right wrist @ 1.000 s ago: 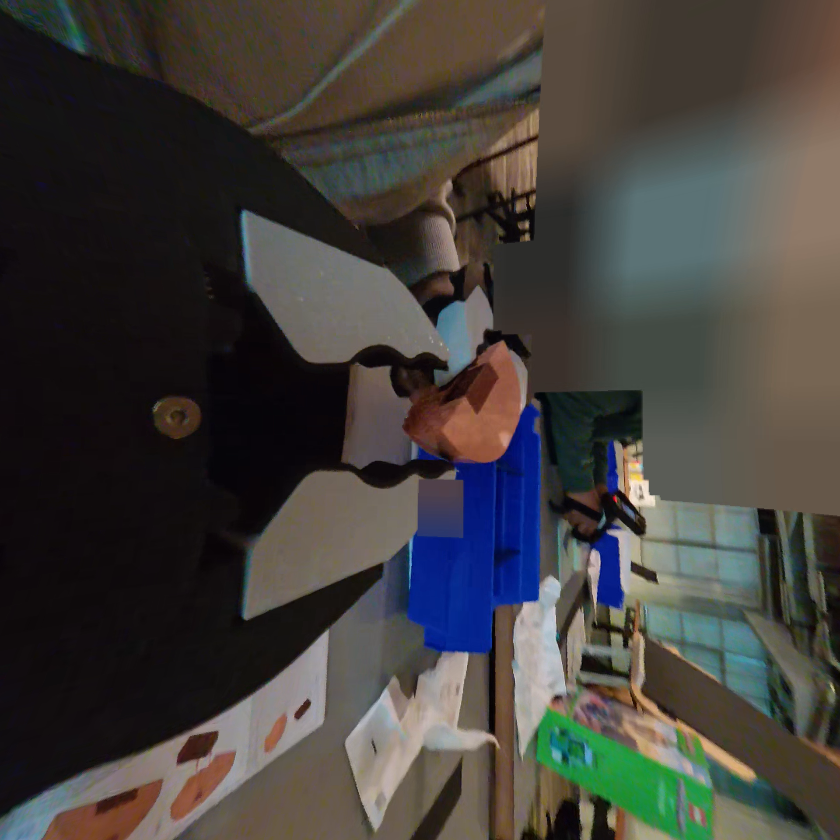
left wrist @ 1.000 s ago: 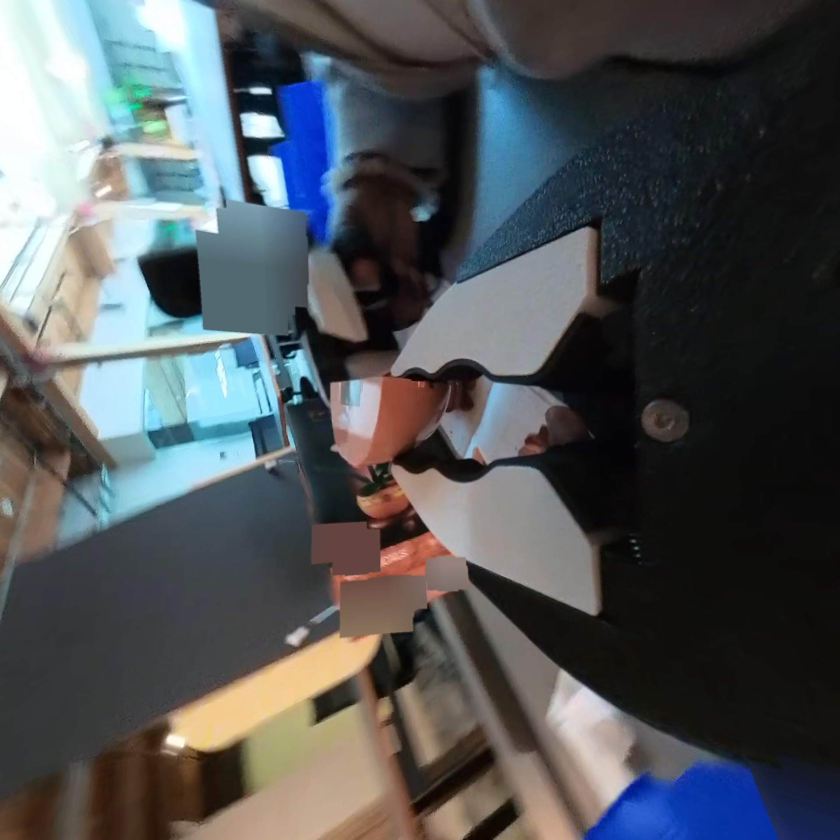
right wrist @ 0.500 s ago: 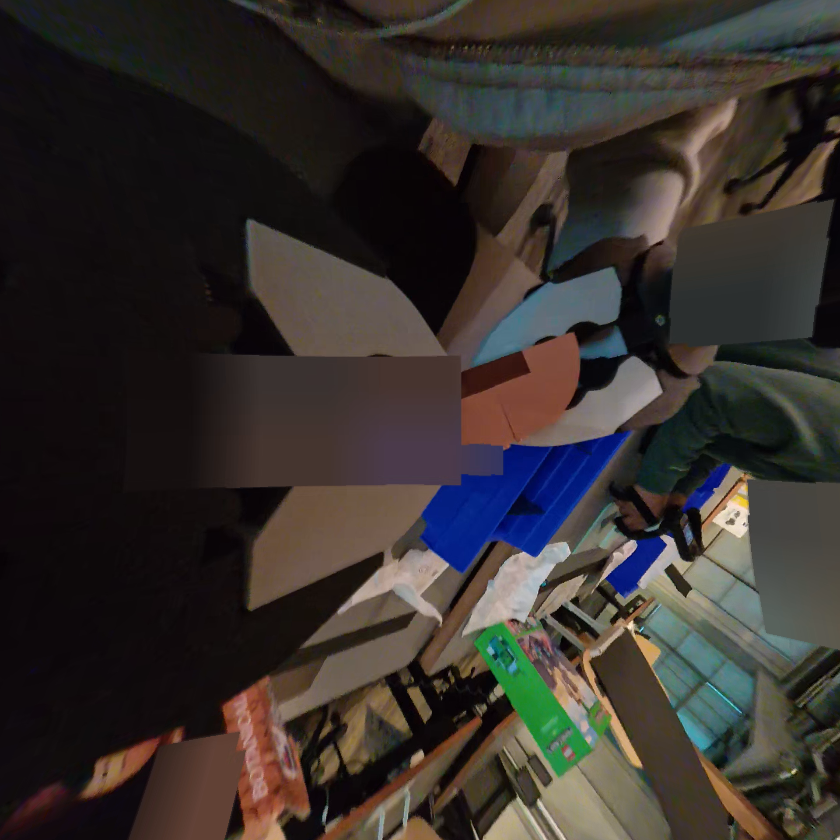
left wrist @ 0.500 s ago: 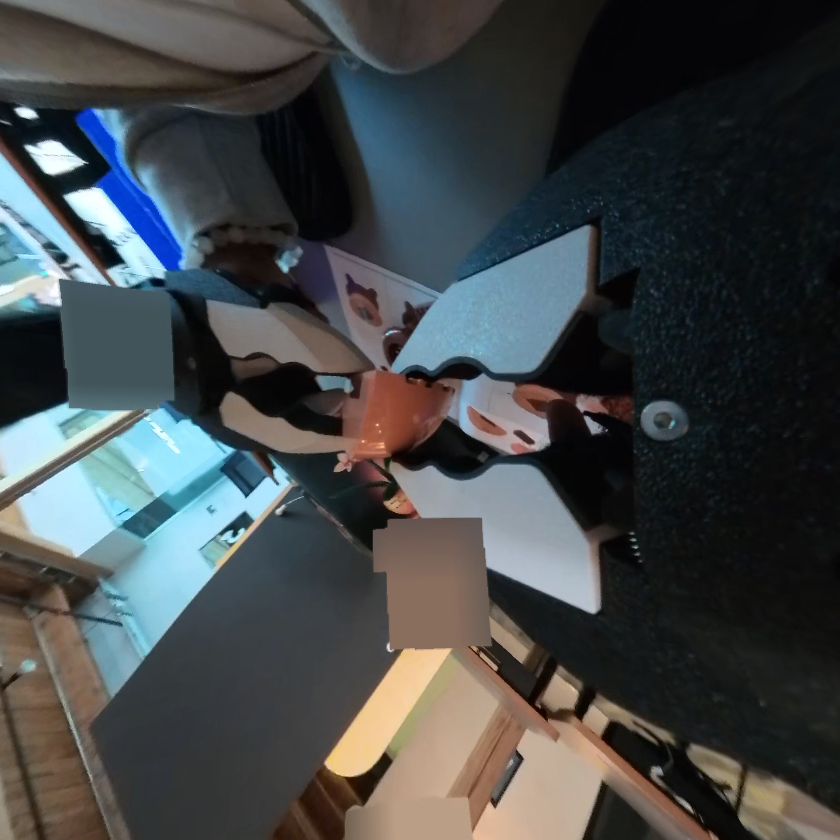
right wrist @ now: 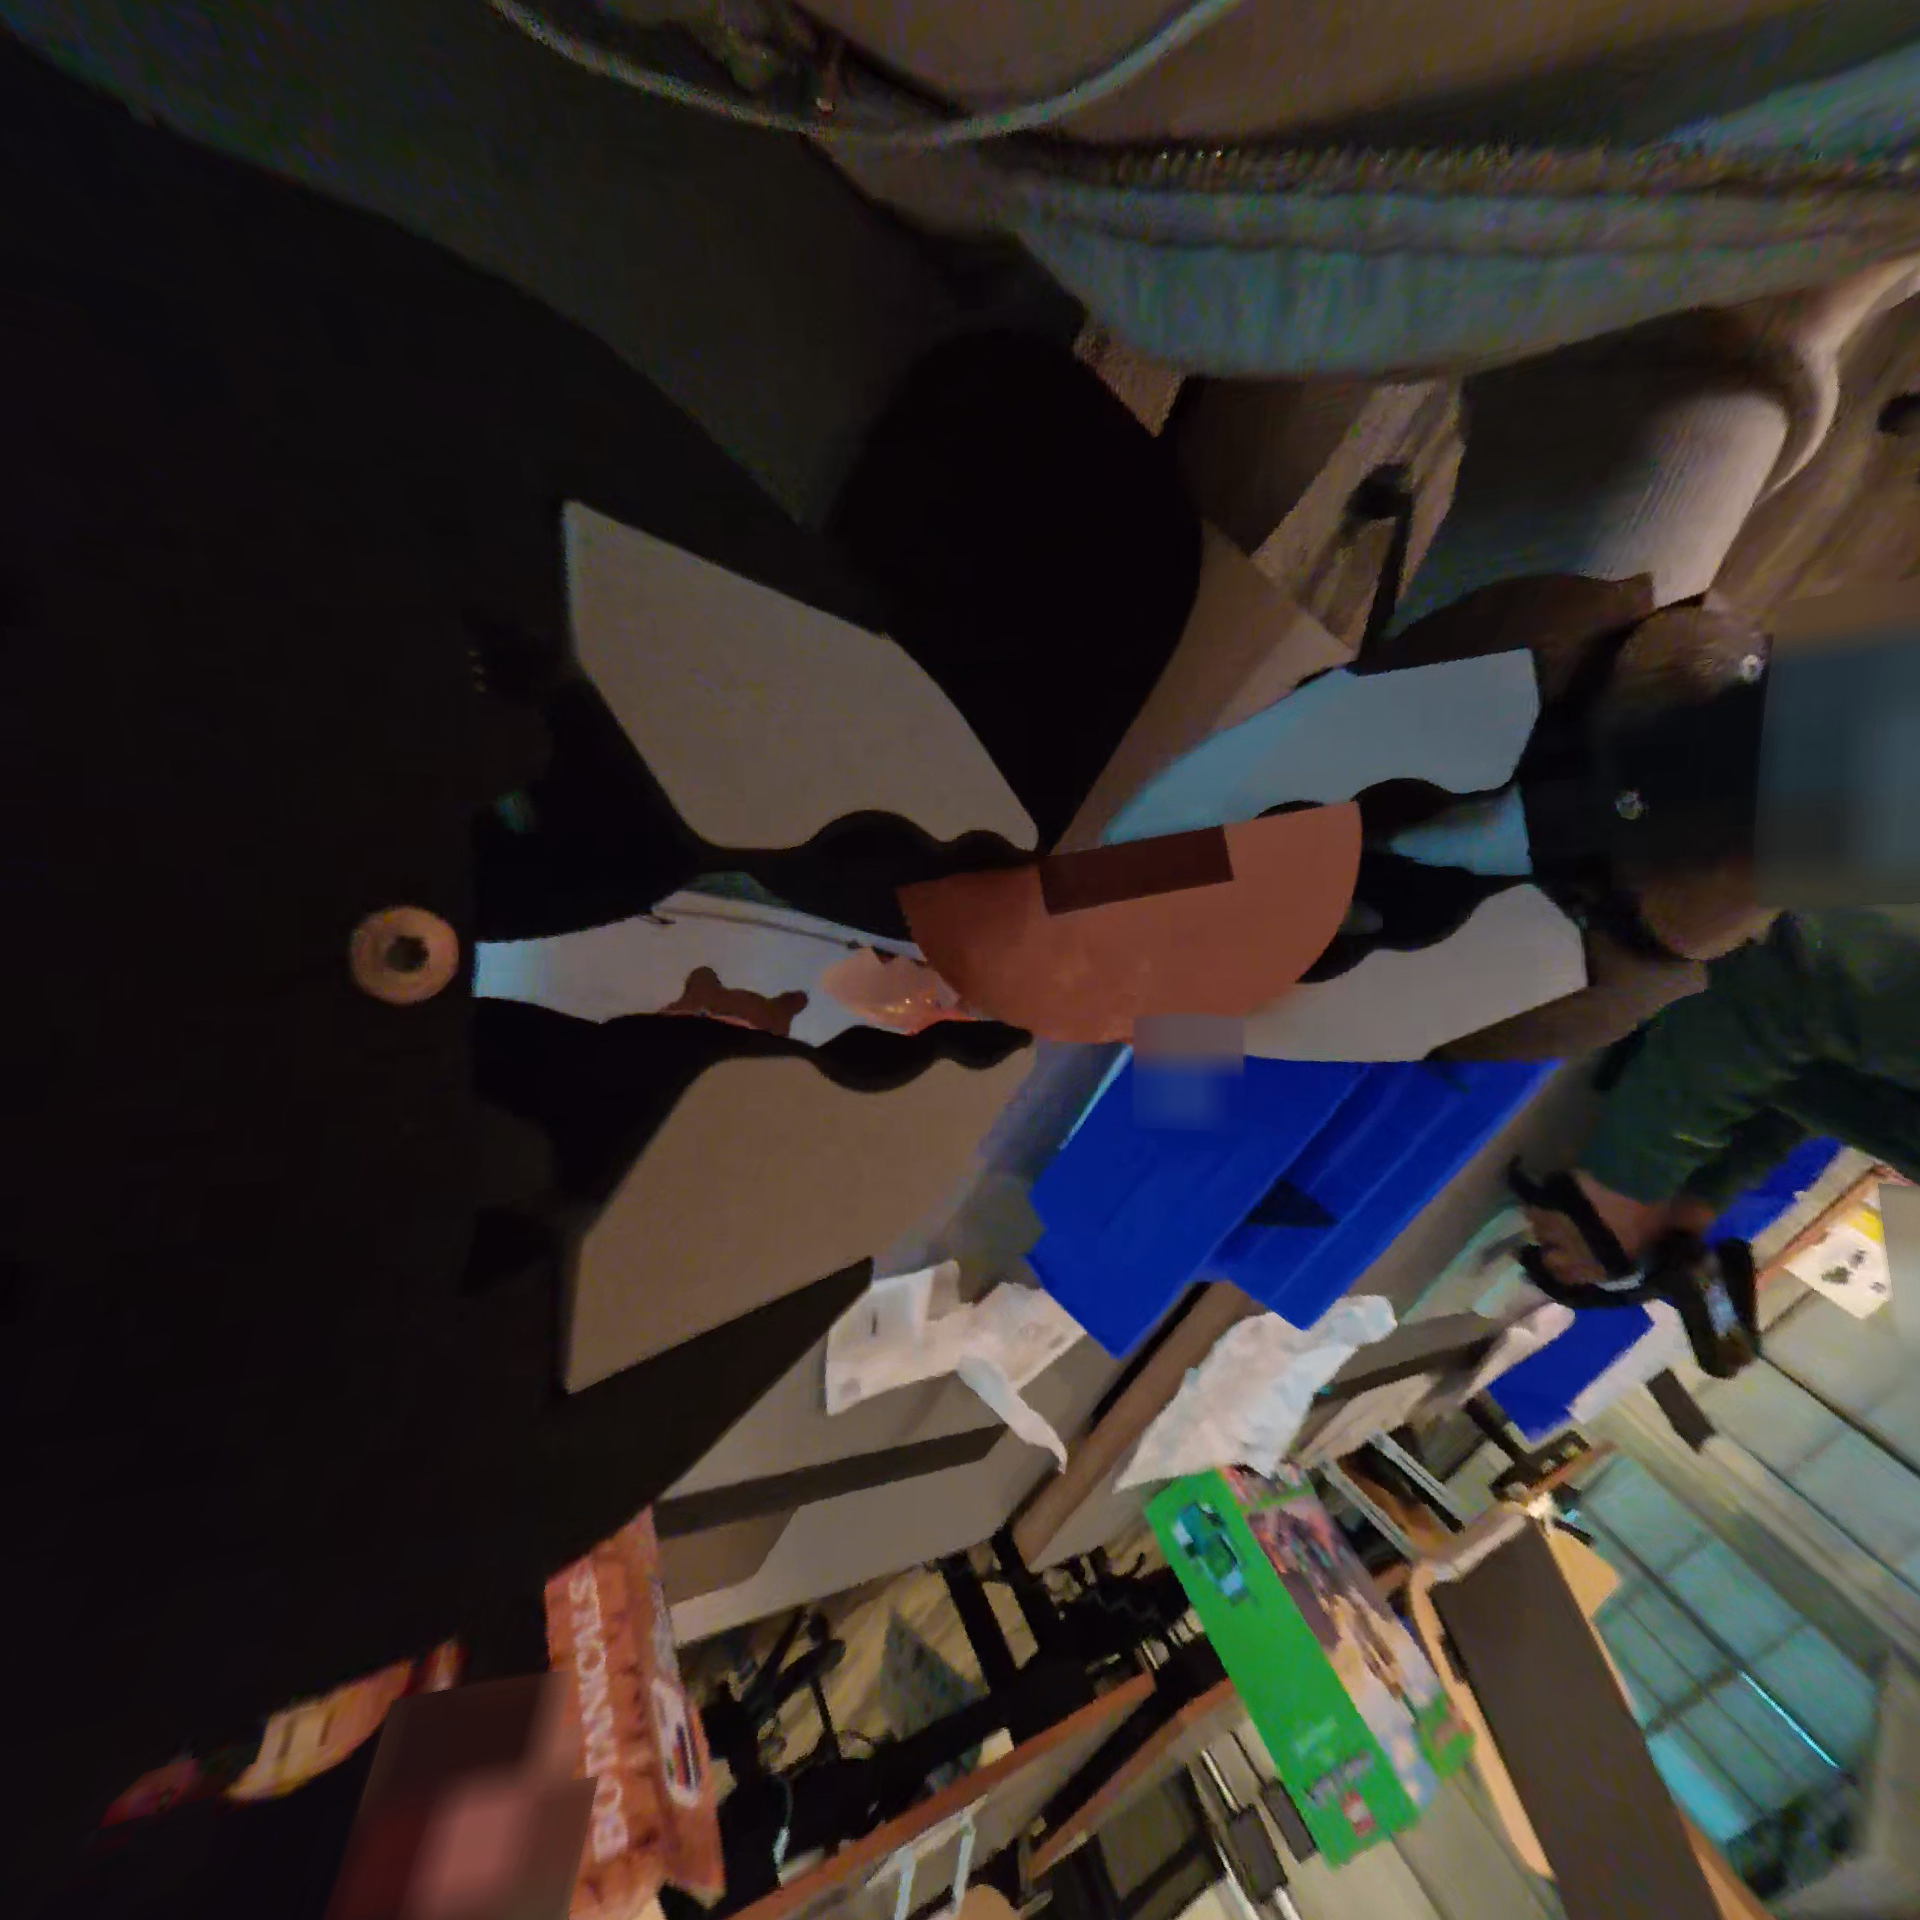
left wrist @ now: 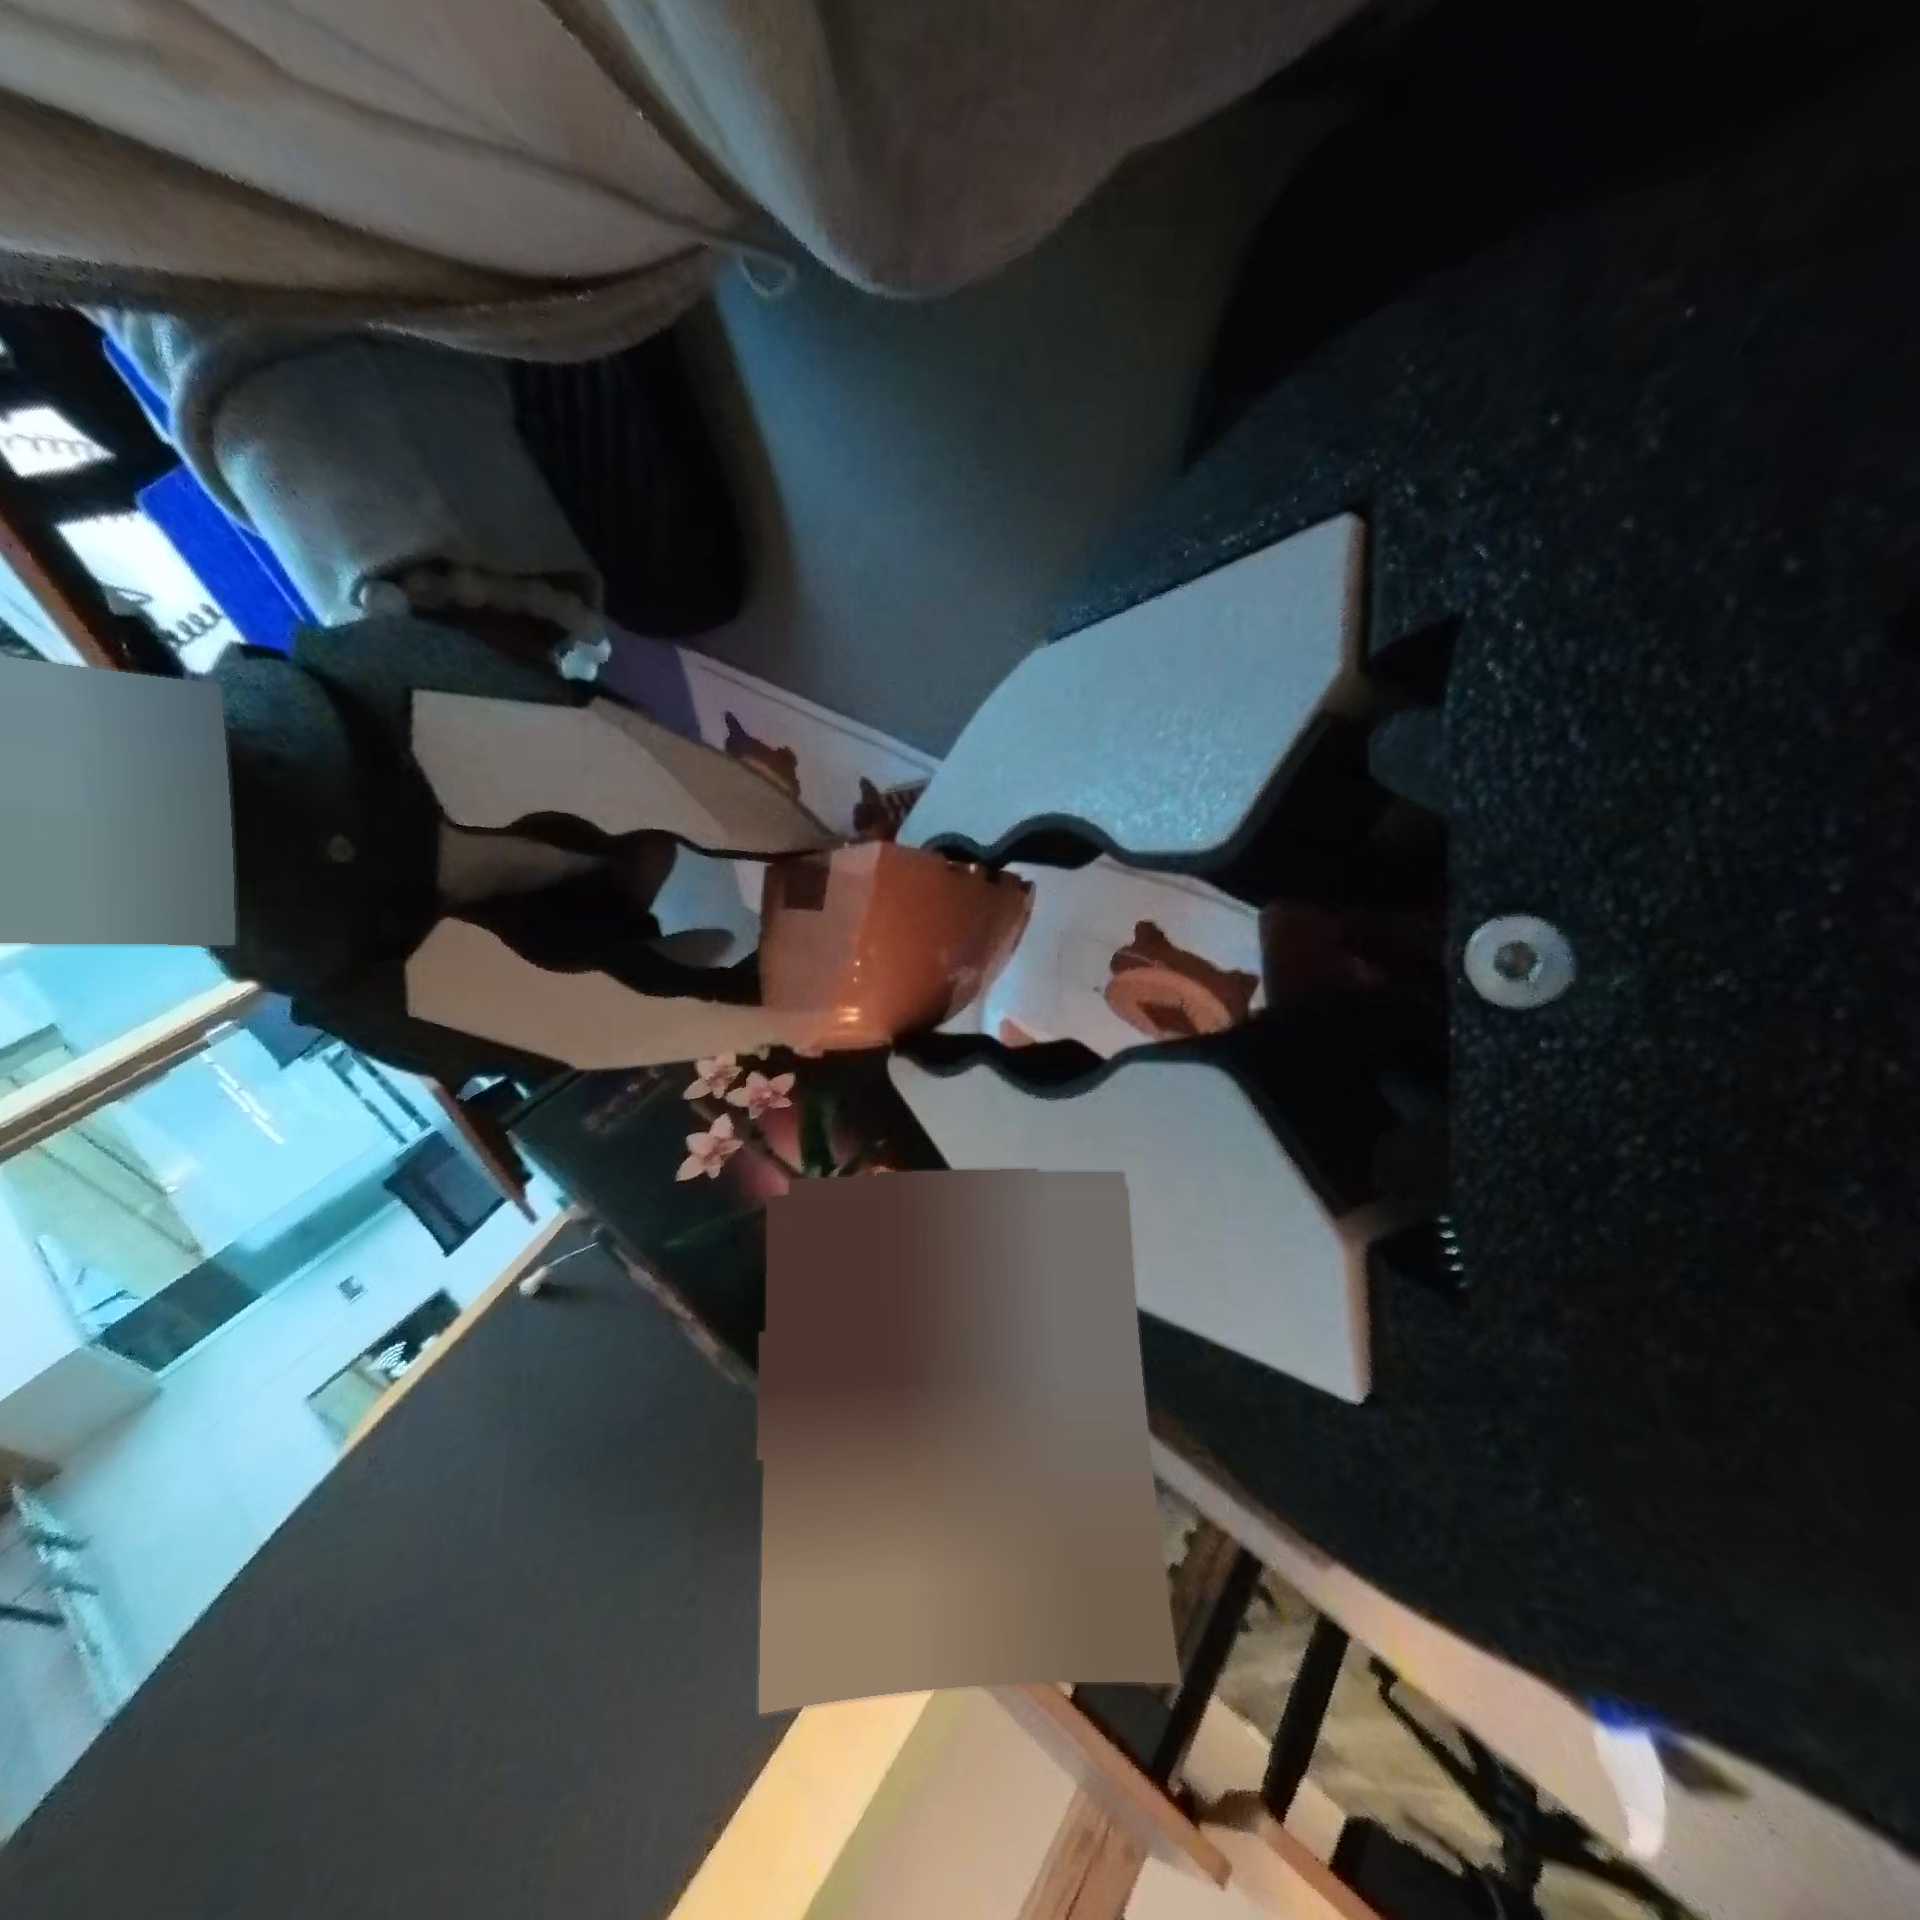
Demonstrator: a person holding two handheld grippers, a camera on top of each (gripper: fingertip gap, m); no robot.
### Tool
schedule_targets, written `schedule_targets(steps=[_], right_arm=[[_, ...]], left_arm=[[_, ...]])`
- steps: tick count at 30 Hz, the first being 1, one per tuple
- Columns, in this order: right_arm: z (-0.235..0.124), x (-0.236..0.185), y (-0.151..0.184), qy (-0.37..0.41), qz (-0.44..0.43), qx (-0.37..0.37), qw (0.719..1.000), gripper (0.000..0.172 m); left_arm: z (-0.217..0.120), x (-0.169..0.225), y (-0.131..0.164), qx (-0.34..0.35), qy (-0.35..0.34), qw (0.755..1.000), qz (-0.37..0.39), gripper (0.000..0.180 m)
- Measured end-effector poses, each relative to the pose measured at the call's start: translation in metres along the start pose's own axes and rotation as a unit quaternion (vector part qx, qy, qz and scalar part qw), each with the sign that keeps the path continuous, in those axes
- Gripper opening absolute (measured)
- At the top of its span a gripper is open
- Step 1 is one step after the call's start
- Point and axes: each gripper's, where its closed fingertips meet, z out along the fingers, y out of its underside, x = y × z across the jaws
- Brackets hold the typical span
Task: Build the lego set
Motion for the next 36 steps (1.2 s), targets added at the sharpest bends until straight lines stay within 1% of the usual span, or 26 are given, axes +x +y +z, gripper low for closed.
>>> schedule_targets(steps=[2, 6, 8, 11, 12, 16, 18, 20, 21, 23, 25, 28, 30, 32, 34, 35, 36], right_arm=[[0.002, -0.003, 0.004, -0.007, 0.019, 0.004, 1.0, 0.026], [0.006, -0.008, 0.013, -0.016, 0.043, -0.004, 0.999, 0.027], [0.007, -0.011, 0.016, -0.025, 0.06, -0.006, 0.998, 0.026], [0.011, -0.013, 0.026, -0.03, 0.089, -0.034, 0.995, 0.027], [0.012, -0.012, 0.029, -0.025, 0.1, -0.035, 0.994, 0.028], [0.005, -0.002, 0.017, -0.014, 0.177, 0.038, 0.983, 0.036], [0.001, 0.003, 0.016, -0.014, 0.207, 0.056, 0.977, 0.04], [0.0, 0.003, 0.018, -0.025, 0.219, 0.055, 0.974, 0.045], [0.001, 0.001, 0.019, -0.031, 0.215, 0.05, 0.975, 0.045], [0.001, -0.003, 0.018, -0.038, 0.191, 0.047, 0.98, 0.031], [-0.004, -0.004, 0.018, -0.019, 0.158, 0.053, 0.986, 0.03], [-0.011, -0.009, 0.019, -0.006, 0.148, 0.061, 0.987, 0.03], [-0.016, -0.008, 0.02, 0.018, 0.14, 0.062, 0.988, 0.03], [-0.024, -0.002, 0.026, 0.049, 0.143, 0.053, 0.987, 0.03], [-0.035, 0.014, 0.043, 0.111, 0.134, 0.015, 0.985, 0.03], [-0.044, 0.025, 0.057, 0.156, 0.124, -0.025, 0.98, 0.03], [-0.055, 0.038, 0.074, 0.207, 0.107, -0.081, 0.969, 0.03]], left_arm=[[0.001, 0.003, 0.006, 0.0, 0.007, 1.0, -0.024, 0.03], [0.003, 0.009, 0.015, -0.012, 0.015, 0.999, -0.049, 0.03], [0.003, 0.011, 0.016, -0.007, 0.018, 0.998, -0.066, 0.03], [0.004, 0.012, 0.022, -0.014, 0.017, 0.996, -0.084, 0.03], [0.005, 0.012, 0.022, -0.01, 0.017, 0.995, -0.101, 0.03], [0.007, 0.0, 0.016, 0.07, 0.003, 0.974, -0.214, 0.03], [0.008, -0.001, 0.016, 0.086, 0.004, 0.969, -0.23, 0.03], [0.011, 0.0, 0.014, 0.101, 0.004, 0.967, -0.234, 0.03], [0.013, 0.002, 0.012, 0.108, 0.014, 0.965, -0.239, 0.03], [0.018, 0.005, 0.009, 0.113, 0.023, 0.964, -0.238, 0.03], [0.022, 0.009, 0.007, 0.106, 0.031, 0.97, -0.216, 0.03], [0.025, 0.018, 0.005, 0.083, 0.053, 0.973, -0.207, 0.031], [0.028, 0.022, 0.005, 0.07, 0.065, 0.971, -0.219, 0.046], [0.029, 0.022, 0.011, 0.053, 0.059, 0.967, -0.24, 0.06], [0.027, 0.017, 0.018, 0.037, 0.036, 0.964, -0.261, 0.067], [0.026, 0.015, 0.022, 0.03, 0.024, 0.962, -0.27, 0.069], [0.024, 0.012, 0.027, 0.018, 0.005, 0.961, -0.276, 0.068]])
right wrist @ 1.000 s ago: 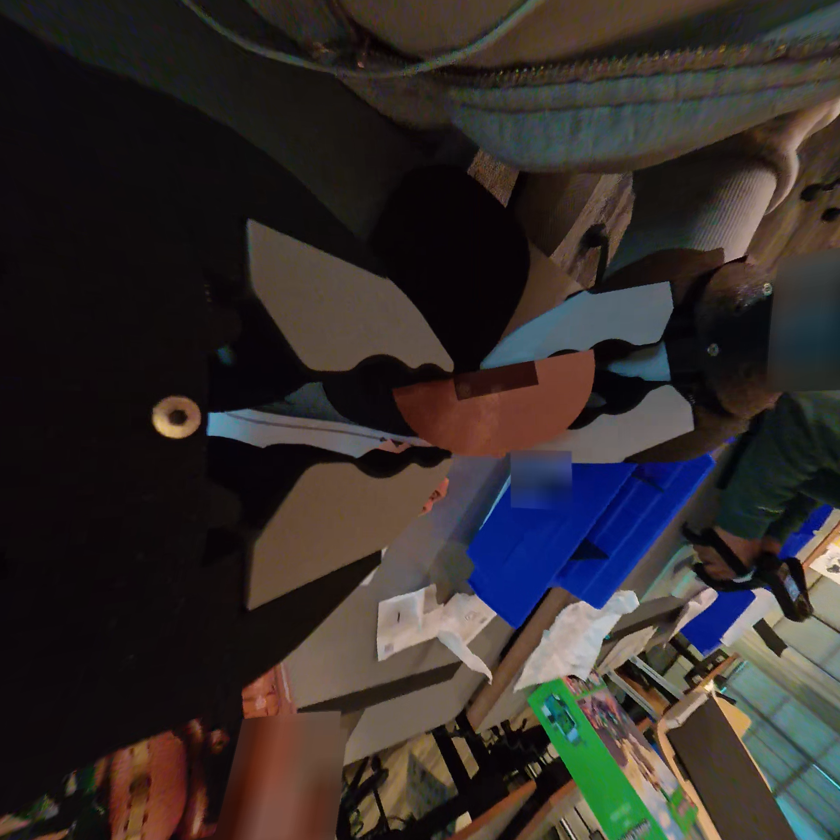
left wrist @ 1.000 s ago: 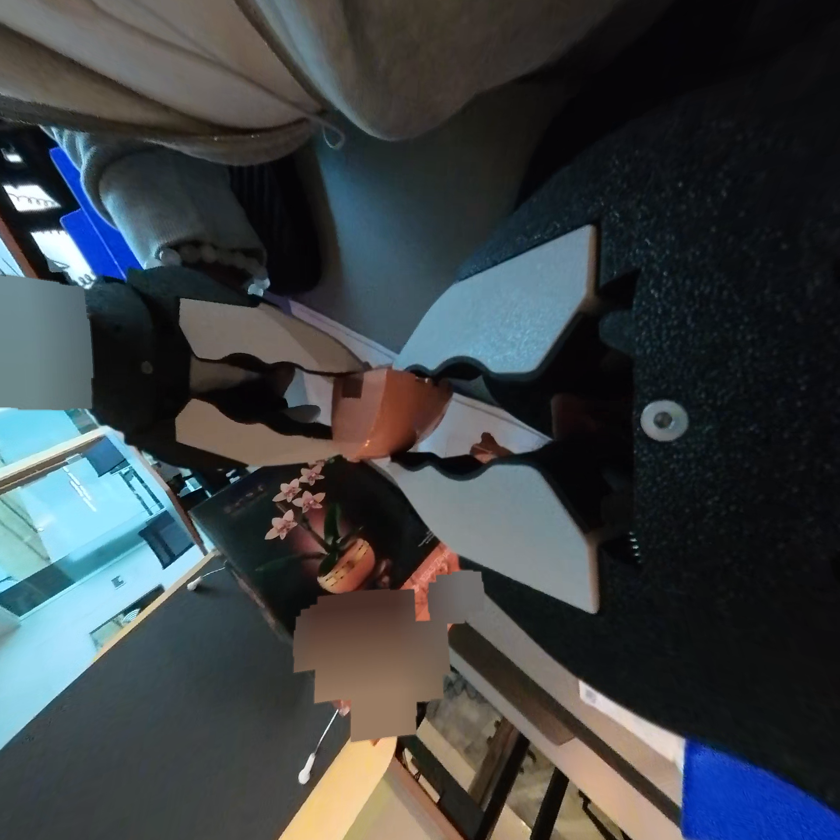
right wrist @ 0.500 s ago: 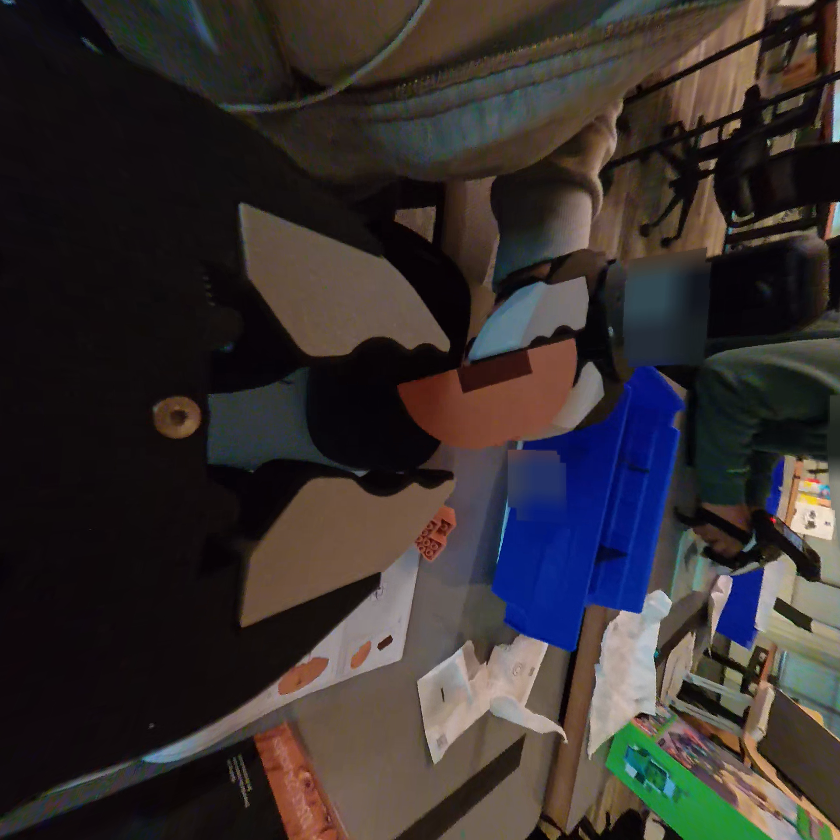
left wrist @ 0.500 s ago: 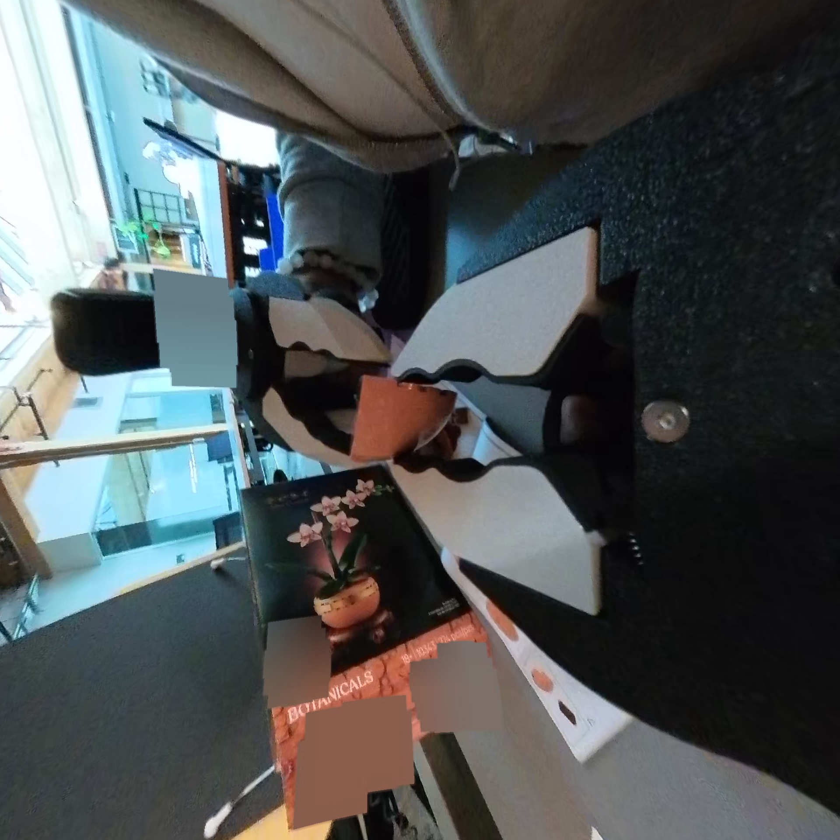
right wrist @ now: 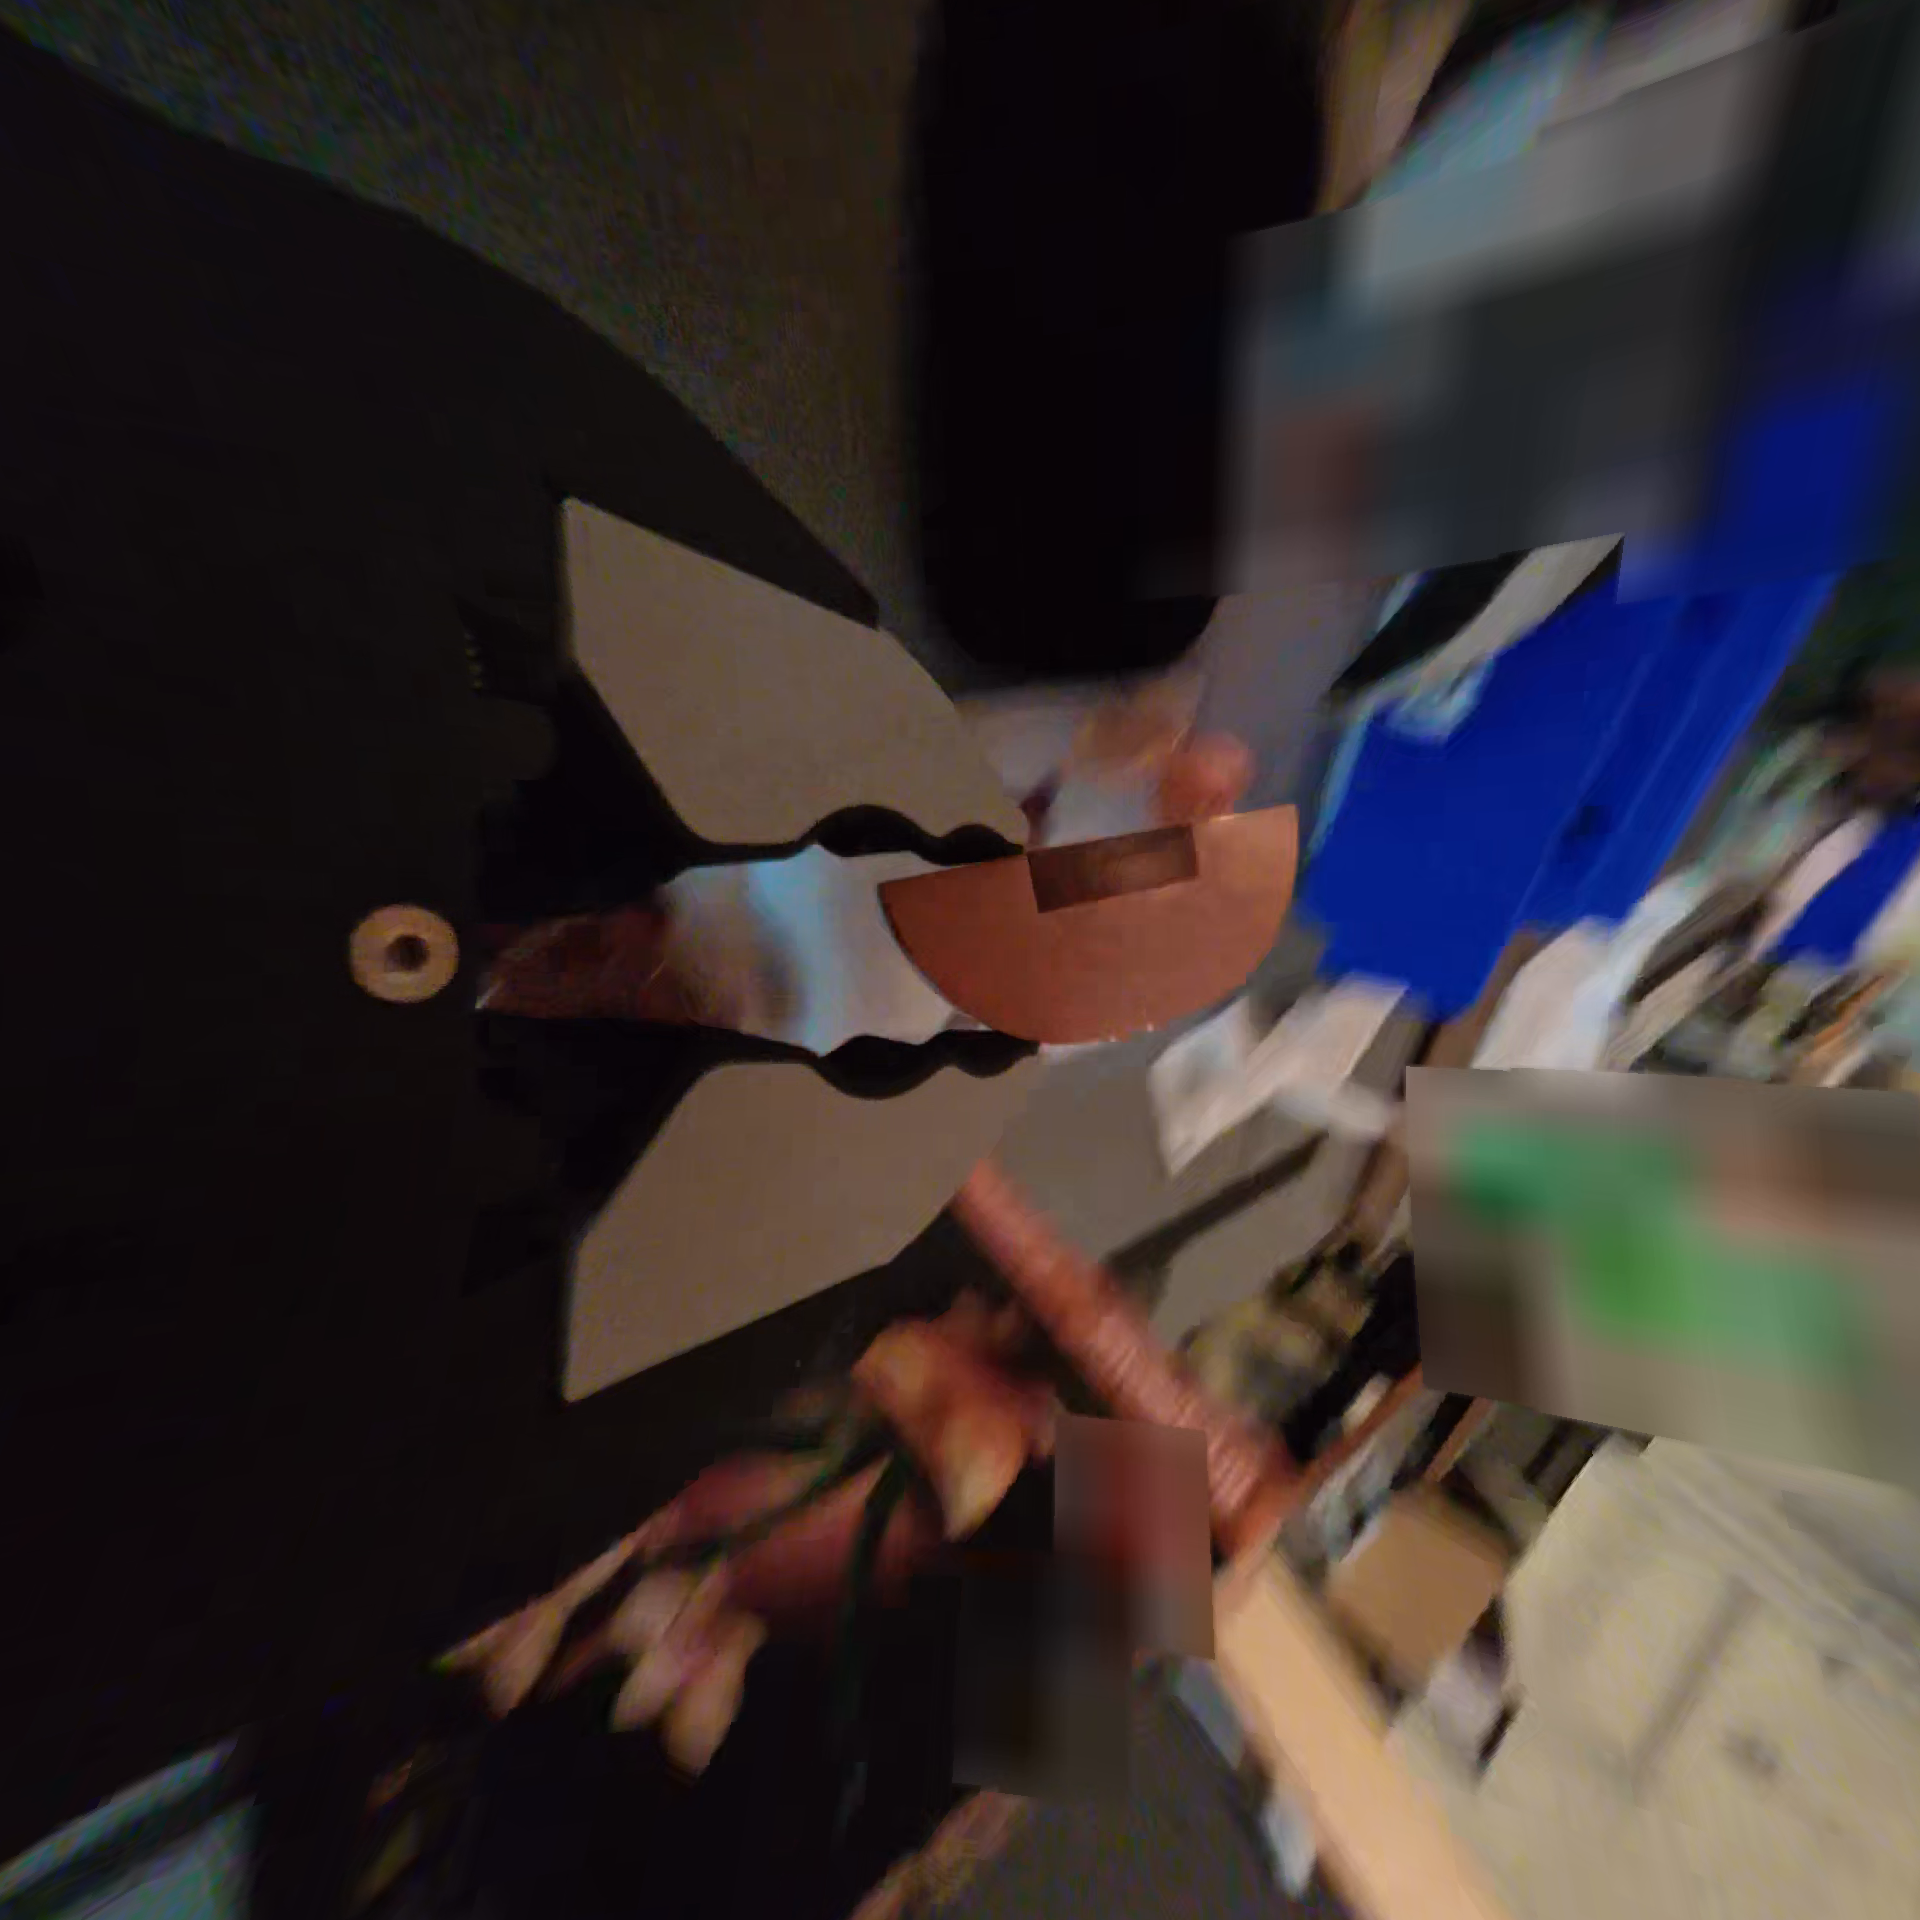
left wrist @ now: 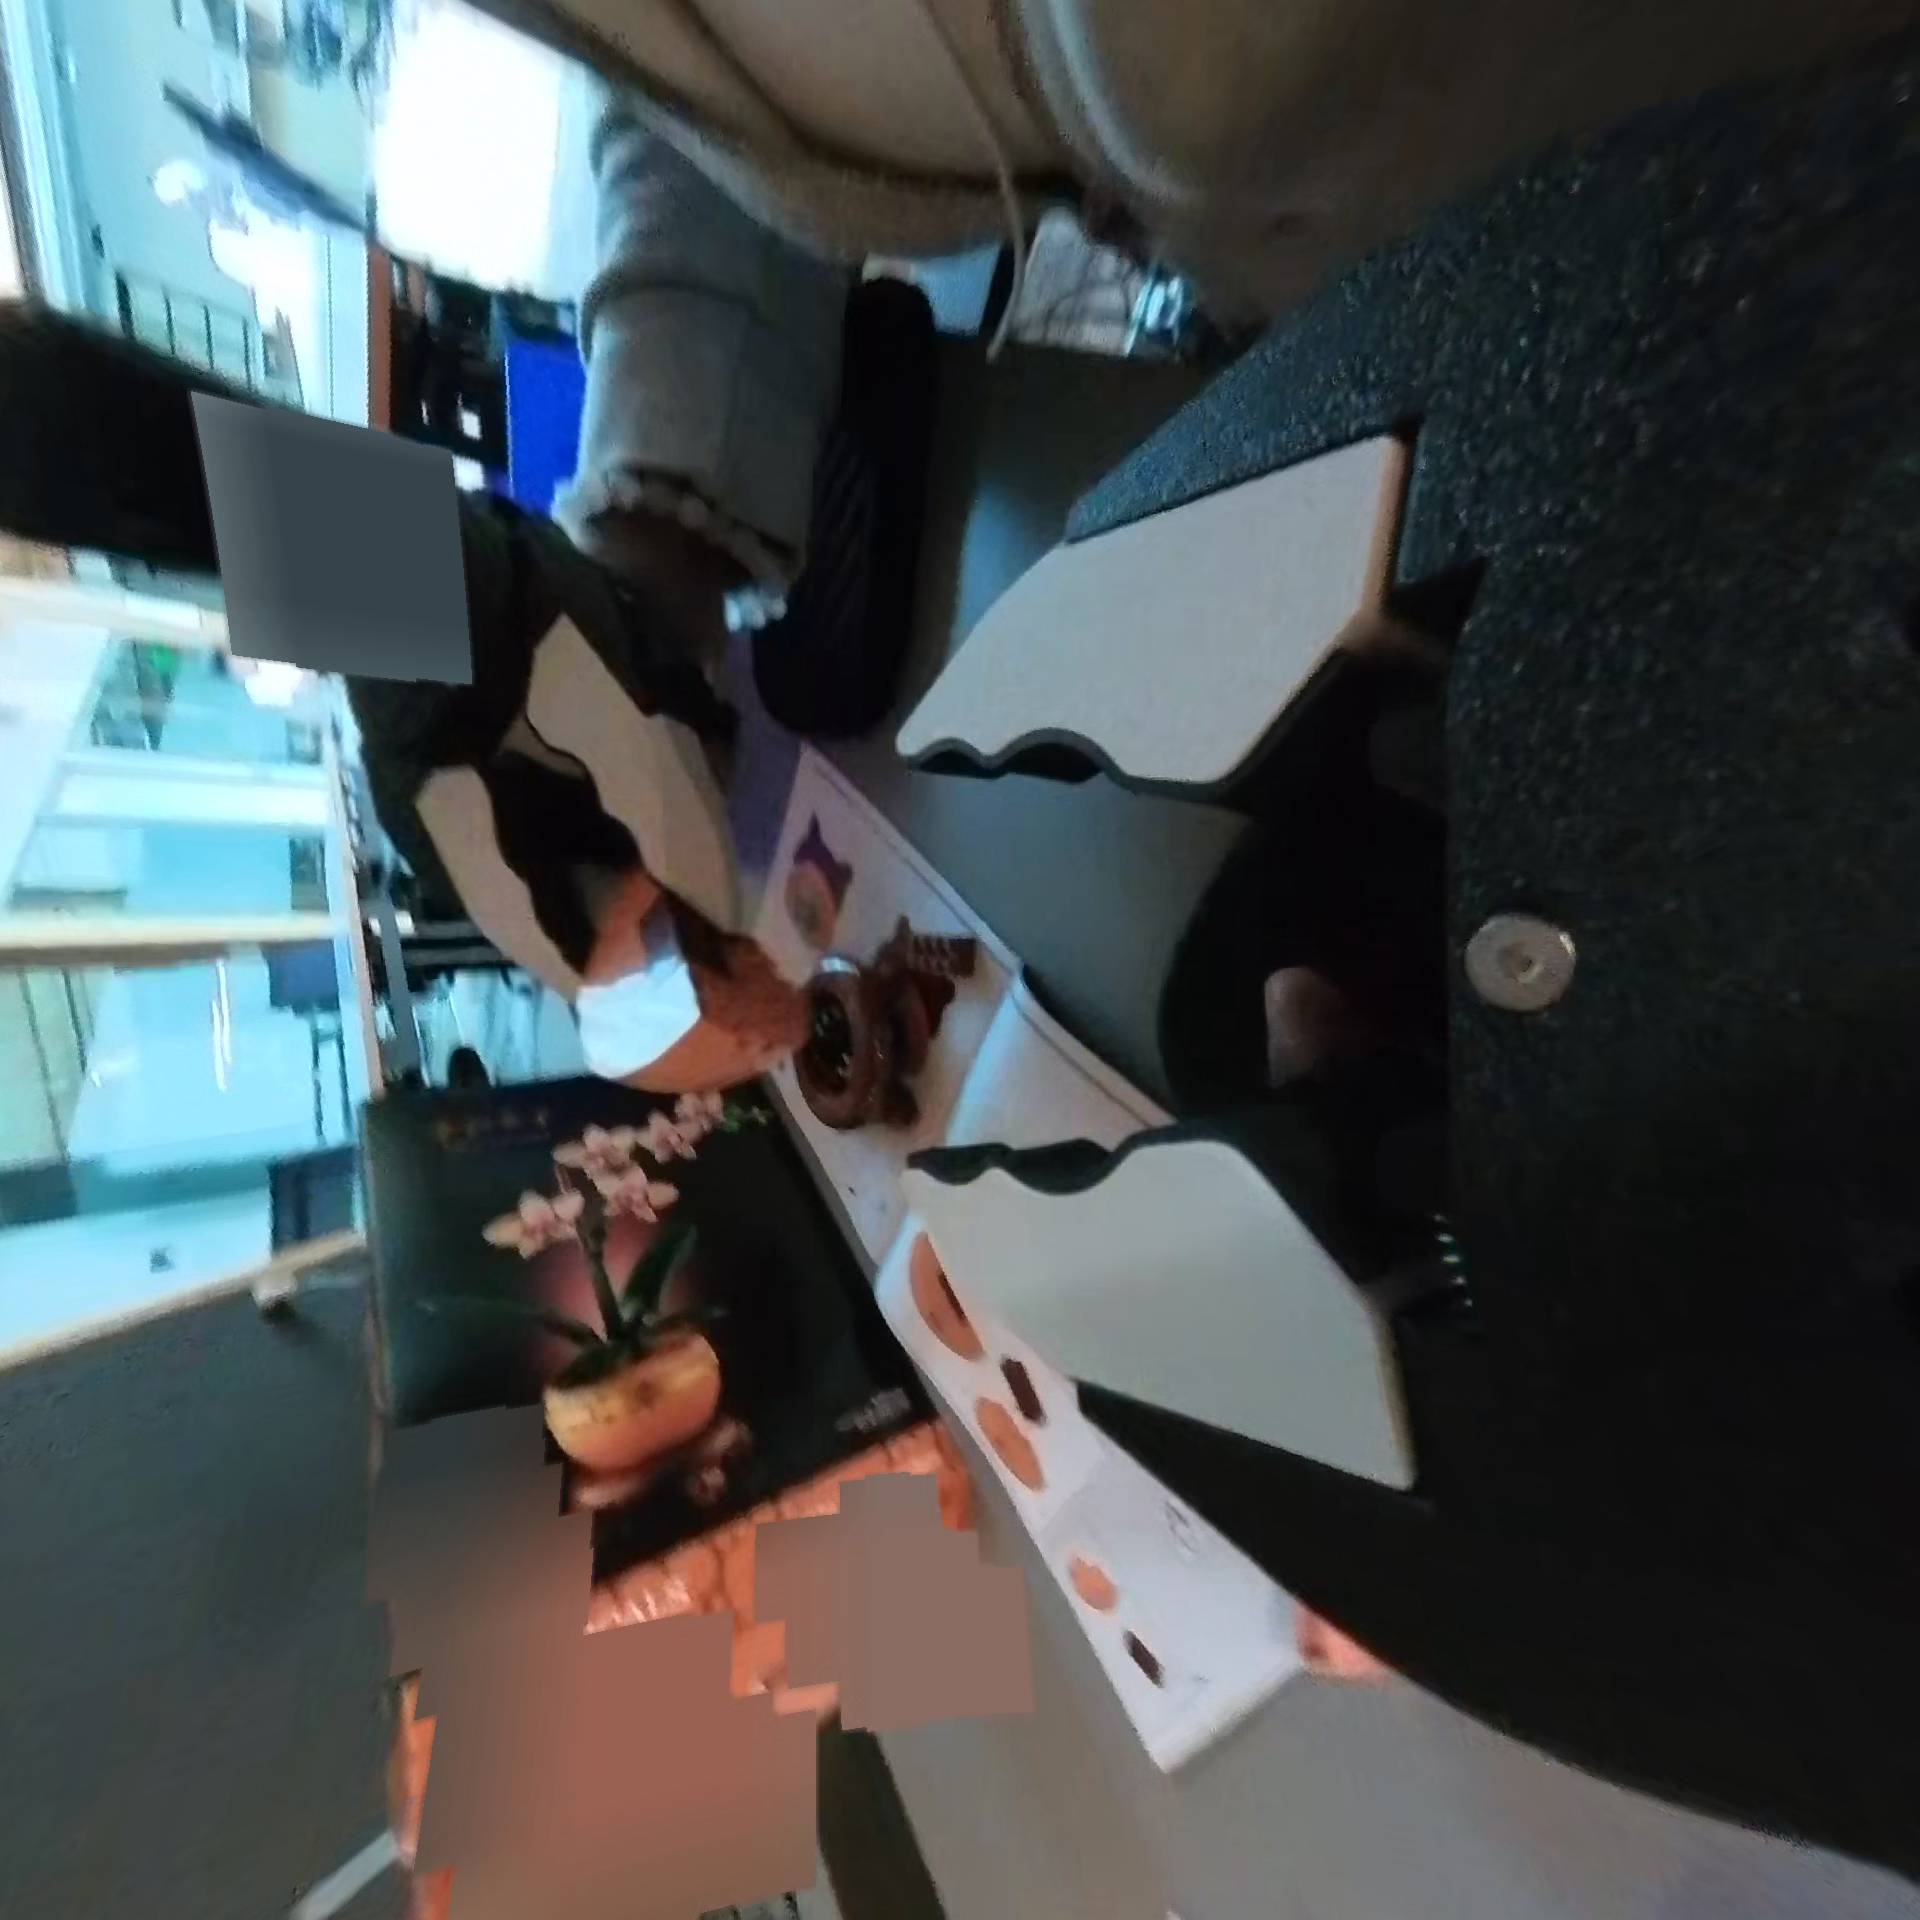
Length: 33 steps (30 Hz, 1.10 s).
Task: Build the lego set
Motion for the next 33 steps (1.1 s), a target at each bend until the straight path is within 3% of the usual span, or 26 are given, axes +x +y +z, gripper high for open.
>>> schedule_targets(steps=[2, 4, 6, 10, 13, 15, 17, 21, 25, 33], right_arm=[[-0.008, 0.041, 0.027, 0.123, -0.09, -0.104, 0.983, 0.03], [-0.011, 0.071, 0.042, 0.201, -0.187, -0.176, 0.945, 0.03], [0.001, 0.08, 0.054, 0.21, -0.233, -0.208, 0.927, 0.03], [0.036, 0.087, 0.082, 0.176, -0.224, -0.24, 0.928, 0.03], [0.05, 0.095, 0.091, 0.178, -0.228, -0.258, 0.922, 0.03], [0.054, 0.097, 0.096, 0.183, -0.224, -0.272, 0.918, 0.03], [0.059, 0.097, 0.097, 0.183, -0.229, -0.271, 0.917, 0.03], [0.062, 0.093, 0.103, 0.178, -0.236, -0.274, 0.915, 0.03], [0.065, 0.091, 0.105, 0.176, -0.227, -0.27, 0.919, 0.03], [0.077, 0.084, 0.102, 0.179, -0.259, -0.254, 0.915, 0.03]], left_arm=[[-0.005, -0.015, 0.008, -0.017, -0.059, 0.998, 0.0, 0.068], [-0.009, -0.028, 0.021, -0.045, -0.108, 0.993, 0.006, 0.057], [-0.008, -0.033, 0.036, -0.08, -0.118, 0.99, -0.008, 0.04], [0.001, -0.035, 0.052, -0.147, -0.098, 0.982, -0.061, 0.011], [0.008, -0.051, 0.051, -0.196, -0.124, 0.968, -0.093, 0.008], [0.015, -0.068, 0.05, -0.239, -0.169, 0.954, -0.069, 0.017], [0.029, -0.082, 0.051, -0.268, -0.197, 0.942, -0.049, 0.042], [0.055, -0.084, 0.061, -0.304, -0.198, 0.929, -0.065, 0.079], [0.063, -0.086, 0.063, -0.296, -0.216, 0.928, -0.067, 0.089], [0.068, -0.084, 0.063, -0.28, -0.226, 0.93, -0.082, 0.09]])
